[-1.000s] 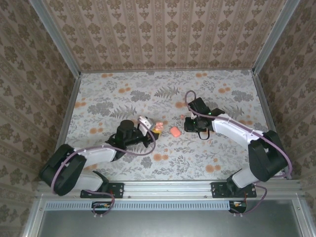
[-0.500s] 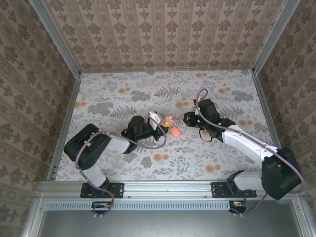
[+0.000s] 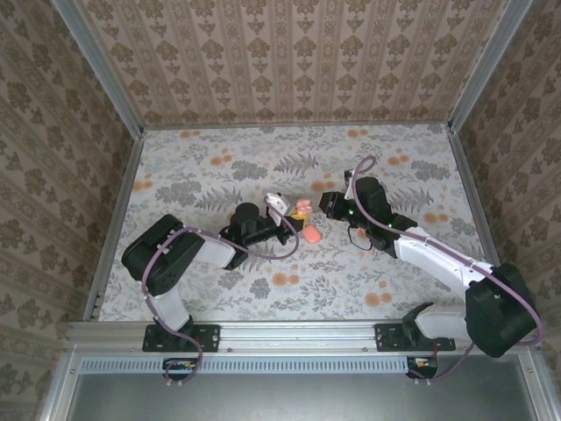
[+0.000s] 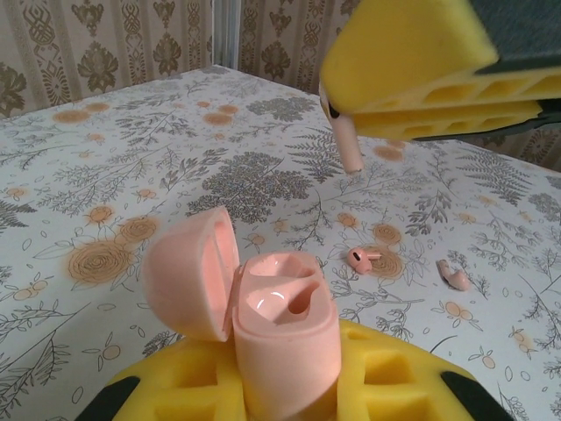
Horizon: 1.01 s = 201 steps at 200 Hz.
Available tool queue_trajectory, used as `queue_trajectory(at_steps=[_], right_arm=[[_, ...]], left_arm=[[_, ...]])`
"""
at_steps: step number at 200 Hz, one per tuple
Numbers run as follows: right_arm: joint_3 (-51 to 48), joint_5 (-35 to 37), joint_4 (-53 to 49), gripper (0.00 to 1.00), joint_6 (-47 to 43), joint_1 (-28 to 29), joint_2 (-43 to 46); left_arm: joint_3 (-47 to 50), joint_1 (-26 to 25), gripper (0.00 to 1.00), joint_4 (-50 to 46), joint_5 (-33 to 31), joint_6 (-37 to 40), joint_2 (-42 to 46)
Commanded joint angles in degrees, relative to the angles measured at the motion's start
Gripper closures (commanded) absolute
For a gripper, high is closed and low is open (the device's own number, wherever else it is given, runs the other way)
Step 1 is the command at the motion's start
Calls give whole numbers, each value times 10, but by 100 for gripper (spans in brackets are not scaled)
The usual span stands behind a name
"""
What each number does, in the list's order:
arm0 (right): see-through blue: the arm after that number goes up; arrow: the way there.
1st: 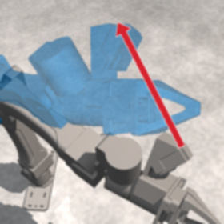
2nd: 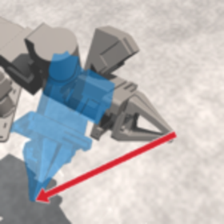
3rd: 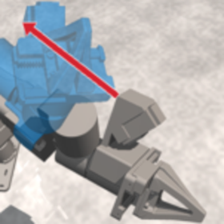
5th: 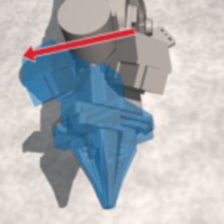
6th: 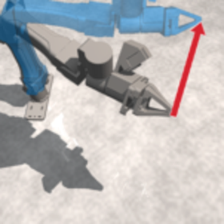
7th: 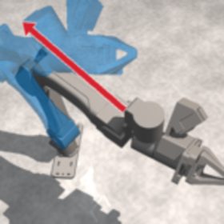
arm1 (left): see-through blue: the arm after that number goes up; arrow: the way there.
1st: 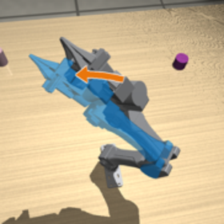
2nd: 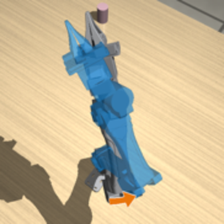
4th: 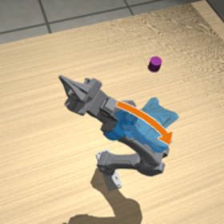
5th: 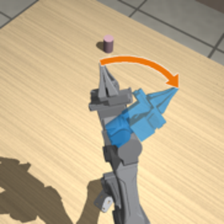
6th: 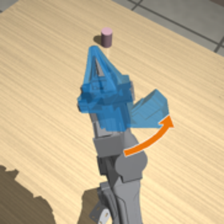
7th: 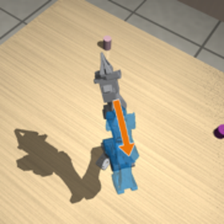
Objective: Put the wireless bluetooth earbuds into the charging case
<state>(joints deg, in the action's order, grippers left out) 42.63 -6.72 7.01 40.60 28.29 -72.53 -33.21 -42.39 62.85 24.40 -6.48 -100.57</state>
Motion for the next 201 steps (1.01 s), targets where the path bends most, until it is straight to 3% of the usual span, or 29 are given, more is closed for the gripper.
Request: queue_trajectory(at_steps=[1,201], right_arm=[[-5,-10,33,82,12,9,13],[4,11,83,82,29,53,-39]], left_arm=[[-12,-4,90,25,12,-14,-2],[-18,-8,91,25,14,-17,20]])
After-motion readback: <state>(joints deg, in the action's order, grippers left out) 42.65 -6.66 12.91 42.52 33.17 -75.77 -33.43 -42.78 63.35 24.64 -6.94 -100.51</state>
